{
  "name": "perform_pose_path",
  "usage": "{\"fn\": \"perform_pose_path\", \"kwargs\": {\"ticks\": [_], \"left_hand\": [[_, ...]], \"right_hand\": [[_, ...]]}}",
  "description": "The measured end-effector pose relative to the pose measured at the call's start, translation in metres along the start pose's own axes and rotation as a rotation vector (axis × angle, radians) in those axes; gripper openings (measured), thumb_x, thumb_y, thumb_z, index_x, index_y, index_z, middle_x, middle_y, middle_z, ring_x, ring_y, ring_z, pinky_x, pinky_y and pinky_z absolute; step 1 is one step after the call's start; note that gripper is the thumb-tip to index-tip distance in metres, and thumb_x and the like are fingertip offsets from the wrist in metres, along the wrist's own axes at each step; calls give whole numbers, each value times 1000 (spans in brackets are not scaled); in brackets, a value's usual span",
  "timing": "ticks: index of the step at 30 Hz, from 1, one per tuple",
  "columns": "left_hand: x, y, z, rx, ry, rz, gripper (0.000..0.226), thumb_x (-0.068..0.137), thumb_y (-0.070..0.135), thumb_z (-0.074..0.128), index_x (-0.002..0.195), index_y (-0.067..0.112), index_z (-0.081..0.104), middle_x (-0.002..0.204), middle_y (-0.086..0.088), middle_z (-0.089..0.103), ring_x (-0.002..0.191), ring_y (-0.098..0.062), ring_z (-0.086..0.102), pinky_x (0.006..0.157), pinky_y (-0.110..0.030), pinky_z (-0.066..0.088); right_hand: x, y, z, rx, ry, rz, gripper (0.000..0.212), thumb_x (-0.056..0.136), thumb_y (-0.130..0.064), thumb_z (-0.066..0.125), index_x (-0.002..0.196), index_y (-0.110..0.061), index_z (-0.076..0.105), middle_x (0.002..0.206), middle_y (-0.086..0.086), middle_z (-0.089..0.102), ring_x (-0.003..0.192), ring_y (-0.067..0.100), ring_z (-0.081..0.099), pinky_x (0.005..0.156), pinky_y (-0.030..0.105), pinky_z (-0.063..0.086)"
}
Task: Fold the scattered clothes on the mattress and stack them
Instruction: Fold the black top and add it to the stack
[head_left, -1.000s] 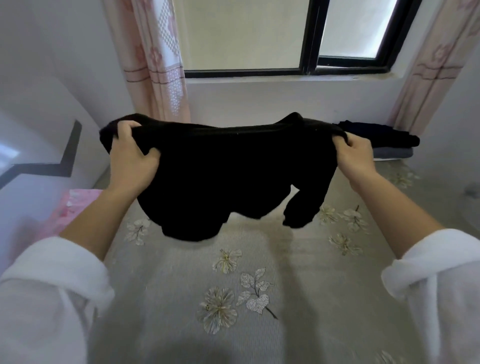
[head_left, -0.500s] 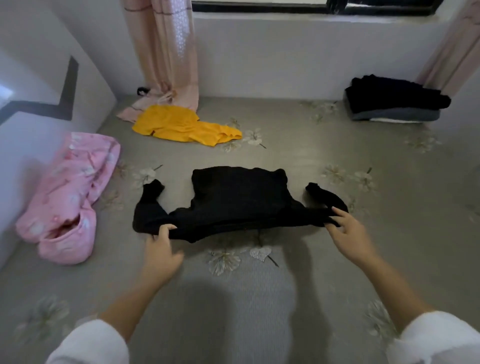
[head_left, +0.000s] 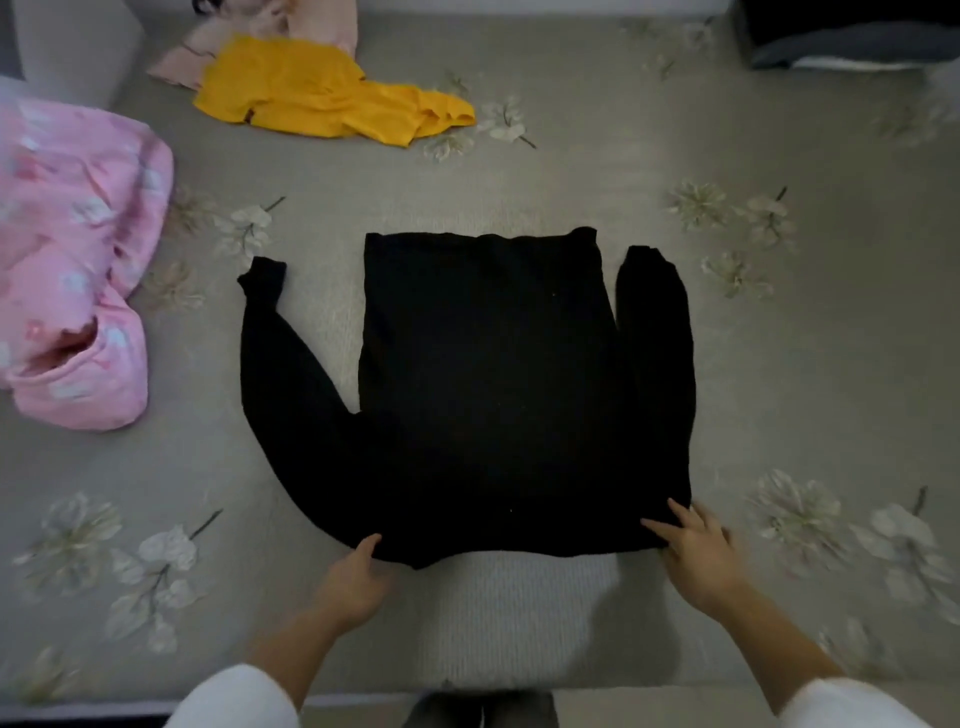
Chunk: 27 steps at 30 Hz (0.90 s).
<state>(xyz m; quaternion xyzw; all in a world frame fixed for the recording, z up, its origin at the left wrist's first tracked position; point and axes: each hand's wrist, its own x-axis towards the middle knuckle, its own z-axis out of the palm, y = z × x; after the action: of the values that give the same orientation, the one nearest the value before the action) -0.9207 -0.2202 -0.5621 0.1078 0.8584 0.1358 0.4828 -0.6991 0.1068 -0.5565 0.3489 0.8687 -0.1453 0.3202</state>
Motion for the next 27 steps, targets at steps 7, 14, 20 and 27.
{"fn": "perform_pose_path", "kwargs": {"ticks": [7,14,20,27], "left_hand": [[28,3,32,43,247,86,28,90,21,56,116,14,50,102,0,53,84,-11,53,68,-25,46],[56,15,64,315,95,211,54,94,35,49,143,22,33,139,1,32,121,-18,36,96,-30,43],[68,60,55,230,199,268,32,94,31,50,124,20,47,112,4,48,93,-9,50,75,-27,50],[109,162,85,285,304,542,58,100,39,37,151,19,16,159,-4,2,147,-19,3,117,-33,17]], "right_hand": [[7,-51,36,98,30,-38,48,98,-26,42,145,-28,34,156,-1,23,142,21,19,112,37,22],[23,-90,77,70,-57,-137,55,95,-38,46,147,-28,31,151,0,25,135,22,28,107,37,31],[45,-60,38,642,80,27,30,93,-21,56,122,-13,61,122,2,54,109,17,56,91,22,43],[114,2,-25,641,376,168,32,91,-24,57,120,-12,59,112,6,60,99,21,59,84,30,47]]}}
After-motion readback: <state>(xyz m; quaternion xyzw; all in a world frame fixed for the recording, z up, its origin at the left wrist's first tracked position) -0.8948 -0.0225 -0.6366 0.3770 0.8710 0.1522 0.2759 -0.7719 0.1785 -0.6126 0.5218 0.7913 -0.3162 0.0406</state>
